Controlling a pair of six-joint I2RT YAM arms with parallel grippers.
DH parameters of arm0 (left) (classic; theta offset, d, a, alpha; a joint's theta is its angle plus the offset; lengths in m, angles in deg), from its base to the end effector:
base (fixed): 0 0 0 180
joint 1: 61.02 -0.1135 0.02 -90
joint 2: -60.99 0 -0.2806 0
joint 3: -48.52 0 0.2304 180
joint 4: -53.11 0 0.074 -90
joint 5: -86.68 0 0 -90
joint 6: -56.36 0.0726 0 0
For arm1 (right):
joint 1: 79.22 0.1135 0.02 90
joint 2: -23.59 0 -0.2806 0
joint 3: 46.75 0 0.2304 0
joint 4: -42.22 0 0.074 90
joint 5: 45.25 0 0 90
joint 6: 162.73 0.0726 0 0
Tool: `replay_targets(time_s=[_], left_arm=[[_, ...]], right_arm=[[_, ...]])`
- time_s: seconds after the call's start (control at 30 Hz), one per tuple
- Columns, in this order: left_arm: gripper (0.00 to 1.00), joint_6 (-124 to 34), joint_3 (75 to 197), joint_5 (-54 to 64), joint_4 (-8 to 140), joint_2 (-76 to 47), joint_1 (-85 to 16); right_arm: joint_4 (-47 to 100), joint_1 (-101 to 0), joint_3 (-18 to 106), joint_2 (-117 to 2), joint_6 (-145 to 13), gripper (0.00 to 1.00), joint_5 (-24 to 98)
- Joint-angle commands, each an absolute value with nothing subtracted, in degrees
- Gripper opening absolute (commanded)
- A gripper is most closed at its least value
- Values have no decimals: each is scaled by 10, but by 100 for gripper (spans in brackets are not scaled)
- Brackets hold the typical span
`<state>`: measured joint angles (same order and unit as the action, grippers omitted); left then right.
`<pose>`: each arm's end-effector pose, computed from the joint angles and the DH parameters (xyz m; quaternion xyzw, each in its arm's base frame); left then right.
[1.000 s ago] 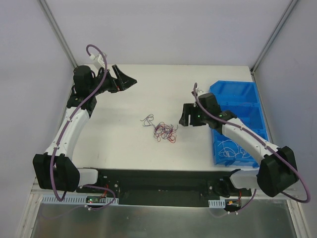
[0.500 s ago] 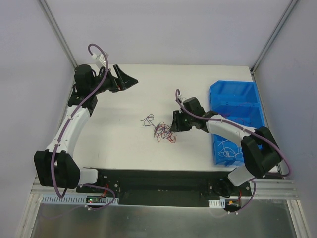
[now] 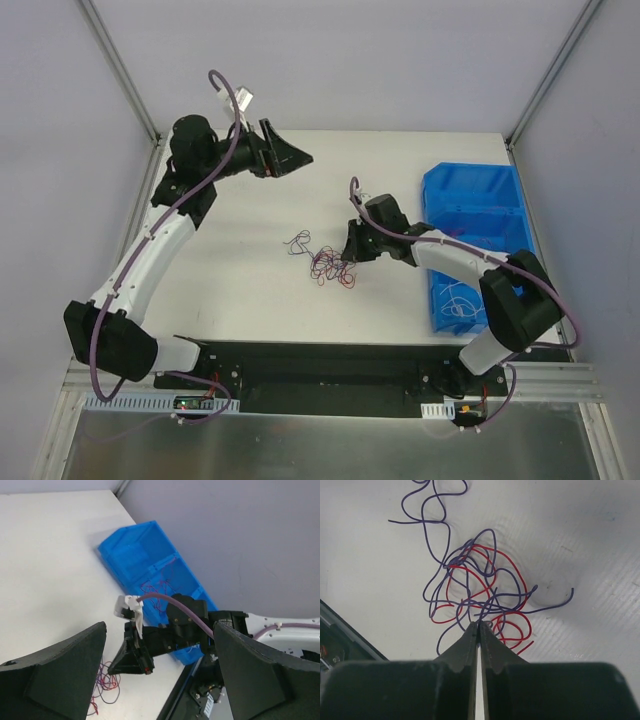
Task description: Untangle the cables
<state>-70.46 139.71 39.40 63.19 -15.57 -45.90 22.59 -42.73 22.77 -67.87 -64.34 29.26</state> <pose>0.2813 -0.1270 0.4547 0.1438 0.6709 -0.5218 0.5069 0.2687 0.2229 0.2124 -0.2730 0.8632 0.2687 0.3287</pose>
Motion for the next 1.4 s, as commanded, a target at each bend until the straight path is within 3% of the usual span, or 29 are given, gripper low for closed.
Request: replay_targets(time_s=[0.0, 0.17, 0.3, 0.47, 0.6, 1.03, 1.23, 1.37], left_arm=[[88, -684, 1352, 366, 647, -107, -401], [89, -633, 1231, 311, 657, -71, -304], [83, -608, 1153, 232, 651, -75, -253], [88, -599, 1166, 190, 652, -184, -215], [89, -640, 1184, 223, 615, -260, -215], [86, -755, 1147, 288, 459, -375, -236], [82, -777, 1064, 288, 422, -322, -292], [80, -865, 941, 323, 282, -238, -367]], right_arm=[[255, -424, 214, -597, -636, 1, 287], [241, -424, 166, -488, -620, 0, 288], [235, -423, 147, -409, -613, 0, 290], [189, -424, 176, -349, -617, 1, 278], [172, -423, 200, -315, -609, 0, 276], [55, -424, 453, -350, -634, 0, 248], [-2, -424, 623, -394, -650, 0, 238], [-8, -424, 692, -412, -662, 0, 242]])
